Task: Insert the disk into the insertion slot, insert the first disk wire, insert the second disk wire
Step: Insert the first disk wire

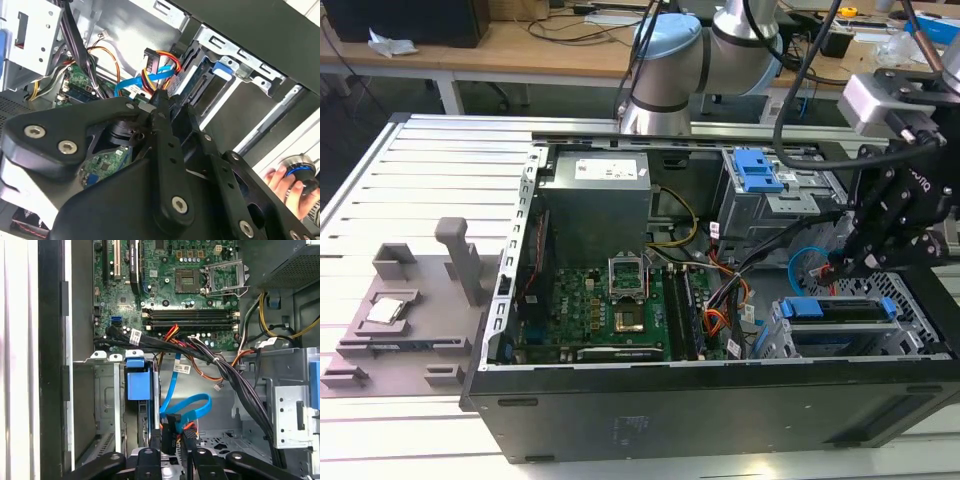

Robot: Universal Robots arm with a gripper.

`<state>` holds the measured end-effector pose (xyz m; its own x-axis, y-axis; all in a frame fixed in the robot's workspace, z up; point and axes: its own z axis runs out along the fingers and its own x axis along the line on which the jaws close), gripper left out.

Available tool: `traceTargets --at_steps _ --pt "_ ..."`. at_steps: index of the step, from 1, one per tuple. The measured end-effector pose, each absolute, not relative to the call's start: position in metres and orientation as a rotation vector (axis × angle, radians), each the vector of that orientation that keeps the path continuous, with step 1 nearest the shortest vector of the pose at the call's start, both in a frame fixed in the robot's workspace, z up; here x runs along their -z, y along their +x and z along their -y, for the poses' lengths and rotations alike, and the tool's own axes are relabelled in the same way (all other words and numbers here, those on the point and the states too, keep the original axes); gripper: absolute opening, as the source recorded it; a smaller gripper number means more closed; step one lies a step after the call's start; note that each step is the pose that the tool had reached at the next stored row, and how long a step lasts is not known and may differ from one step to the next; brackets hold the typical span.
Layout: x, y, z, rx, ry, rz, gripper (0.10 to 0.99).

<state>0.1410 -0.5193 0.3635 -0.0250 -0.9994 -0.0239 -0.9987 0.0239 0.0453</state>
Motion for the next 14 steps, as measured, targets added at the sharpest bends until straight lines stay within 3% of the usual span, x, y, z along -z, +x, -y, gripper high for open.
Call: traceTargets --at_steps 7,9,14 --pt "-0.3598 0.1409 0.5193 0.076 2.183 2.237 0.29" --pt "-0.3598 0.1409 0.5193 0.076 2.183 2.237 0.169" --pt "-0.3599 0.1409 0.5193 0.076 2.183 2.237 0.169"
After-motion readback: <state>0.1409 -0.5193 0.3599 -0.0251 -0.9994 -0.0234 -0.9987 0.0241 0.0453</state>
